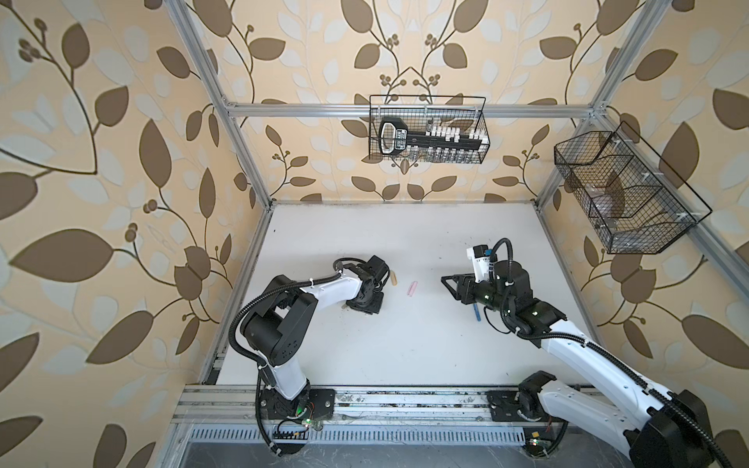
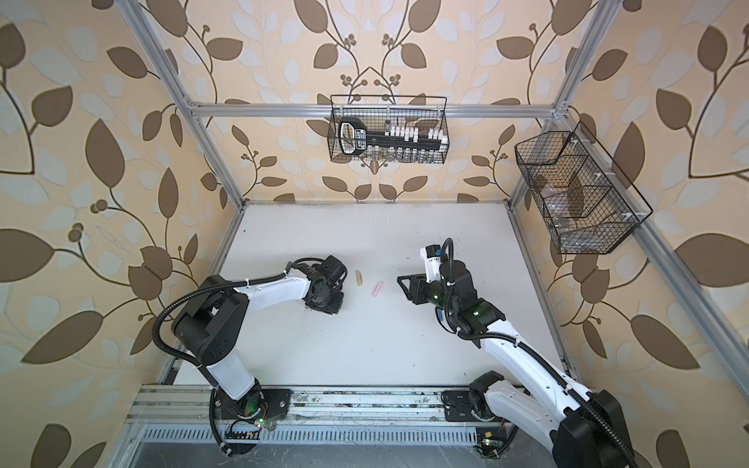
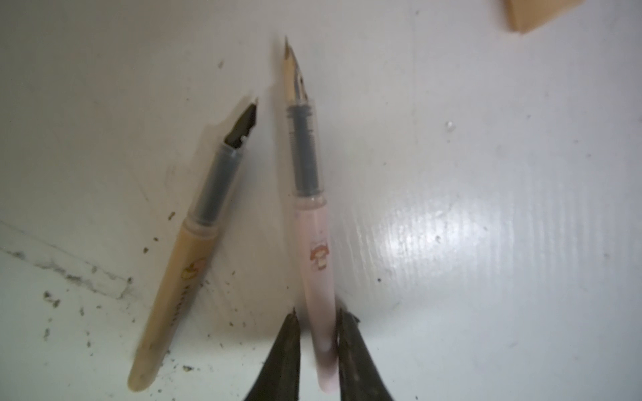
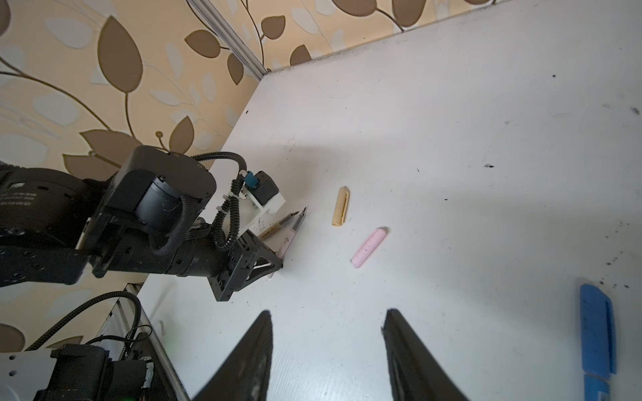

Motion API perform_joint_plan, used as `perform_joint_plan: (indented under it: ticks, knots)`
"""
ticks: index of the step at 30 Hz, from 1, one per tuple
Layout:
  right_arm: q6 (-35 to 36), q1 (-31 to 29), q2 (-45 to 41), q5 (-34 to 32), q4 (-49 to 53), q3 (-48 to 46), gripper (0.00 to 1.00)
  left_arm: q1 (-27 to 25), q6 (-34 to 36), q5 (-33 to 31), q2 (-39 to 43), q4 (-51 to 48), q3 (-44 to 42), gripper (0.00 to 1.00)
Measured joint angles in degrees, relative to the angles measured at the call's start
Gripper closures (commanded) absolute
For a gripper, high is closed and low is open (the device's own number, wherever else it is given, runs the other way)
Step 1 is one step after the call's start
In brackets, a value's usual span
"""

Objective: Insert the pens into the pen caps
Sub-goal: 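Grasp the pink pen with the left gripper while the right gripper moves inward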

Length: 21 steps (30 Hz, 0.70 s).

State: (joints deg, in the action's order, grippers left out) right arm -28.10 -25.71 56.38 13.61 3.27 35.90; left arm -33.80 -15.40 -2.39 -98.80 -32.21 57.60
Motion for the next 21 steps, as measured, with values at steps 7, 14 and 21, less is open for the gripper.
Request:
perform_joint_plan:
  ticks: [7,14,21]
  knots:
    - [-0.9,-0.9,1.4,-0.1,-1.2,-0.9,0.47,0.0,0.2,0.5,0.0,0.1,0.0,0.91]
    - [-1.9,-3.7,4.8,-1.3,-1.6,-0.9,0.47,-1.4,0.2,2.3,0.0,2.0,0.1,0.99]
    - [-5.8,-8.2,11.4,-2.2,-7.8,-2.6,0.46,-3.0,-0.2,7.1,0.3,8.2,-1.6,1.00]
